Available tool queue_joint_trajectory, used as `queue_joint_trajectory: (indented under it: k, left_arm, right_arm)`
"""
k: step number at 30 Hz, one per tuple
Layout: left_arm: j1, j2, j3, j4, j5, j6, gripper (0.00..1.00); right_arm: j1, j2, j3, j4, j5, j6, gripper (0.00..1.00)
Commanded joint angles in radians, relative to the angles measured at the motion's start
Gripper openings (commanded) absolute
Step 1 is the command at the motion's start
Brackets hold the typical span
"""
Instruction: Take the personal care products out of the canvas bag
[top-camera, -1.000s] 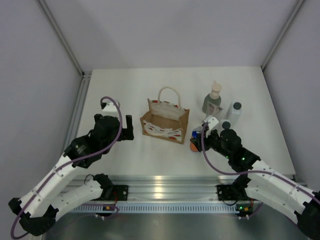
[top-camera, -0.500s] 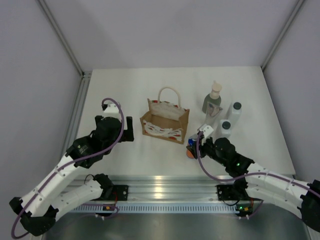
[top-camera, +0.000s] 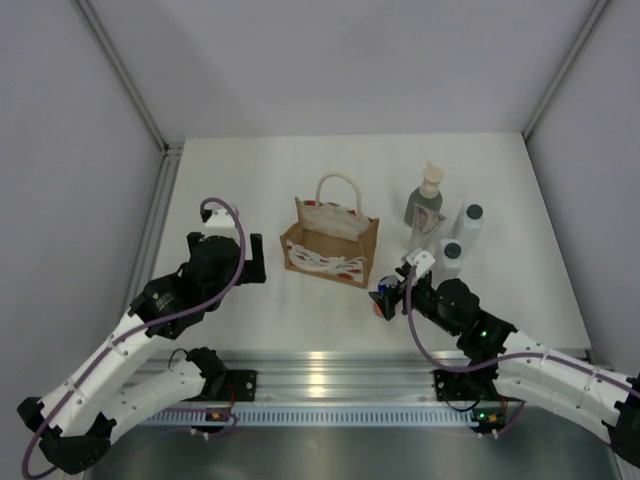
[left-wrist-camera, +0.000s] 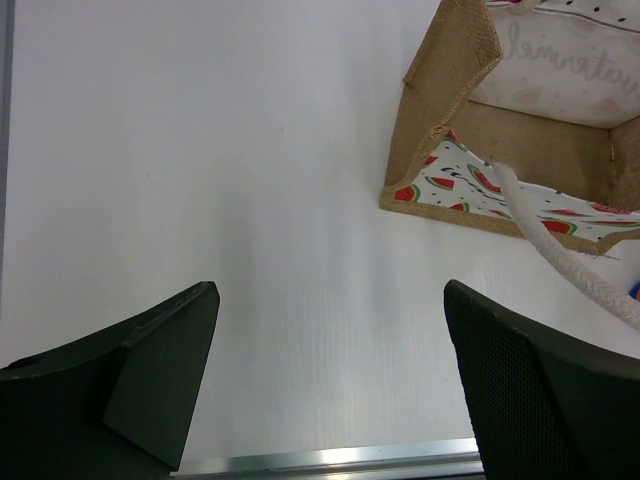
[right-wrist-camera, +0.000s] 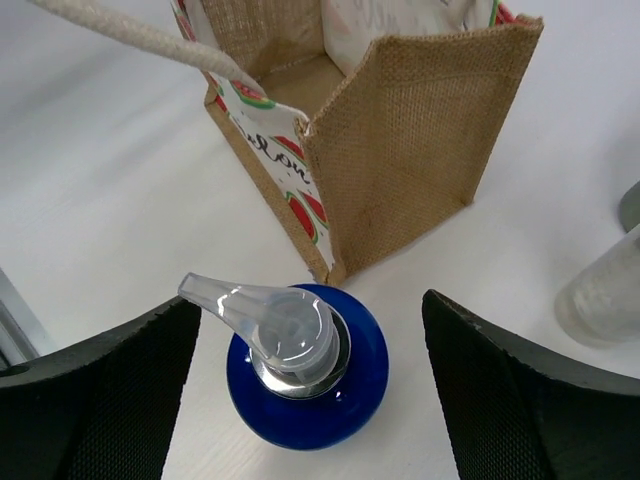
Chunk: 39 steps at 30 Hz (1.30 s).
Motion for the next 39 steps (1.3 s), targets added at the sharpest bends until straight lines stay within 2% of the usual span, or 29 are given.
queue_joint_trajectory:
  k: [1, 6, 9, 11, 18, 22, 28, 34, 39]
  left_arm:
    - [0.001, -0.007, 0.003, 0.015, -0.035, -0.012, 0.98]
    - [0.003, -0.012, 0.012, 0.013, -0.110, -0.048, 0.98]
    - [0.018, -0.021, 0.019, 0.015, -0.146, -0.070, 0.98]
    - [0.067, -0.031, 0.018, 0.015, -0.144, -0.078, 0.98]
    - [0.210, -0.082, 0.009, 0.016, -0.147, -0.105, 0.98]
    - [0.334, -0.081, 0.004, 0.036, -0.084, -0.082, 0.98]
    - [0.353, -0.073, -0.004, 0.035, -0.087, -0.064, 0.98]
    - [0.353, -0.111, -0.013, 0.042, -0.155, -0.062, 0.98]
    - [0.386, -0.131, -0.008, 0.061, -0.123, -0.044, 0.98]
  right_arm:
    - [0.022, -0.068, 0.085, -0.056, 0.018, 0.002, 0.88]
    - [0.022, -0.163, 0.182, -0.192, 0.086, 0.005, 1.00]
    - [0.022, -0.174, 0.275, -0.345, 0.208, 0.036, 1.00]
    - [0.022, -0.156, 0.351, -0.461, 0.315, 0.085, 1.00]
    - [0.021, -0.135, 0.528, -0.744, 0.541, 0.195, 1.00]
    - [0.021, -0.163, 0.619, -0.882, 0.693, 0.235, 0.99]
    - [0.021, -0.175, 0.747, -1.125, 0.781, 0.280, 0.99]
    - [0.021, -0.227, 0.812, -1.180, 0.864, 0.225, 1.00]
    - [0.021, -0.240, 0.831, -1.182, 0.914, 0.136, 0.99]
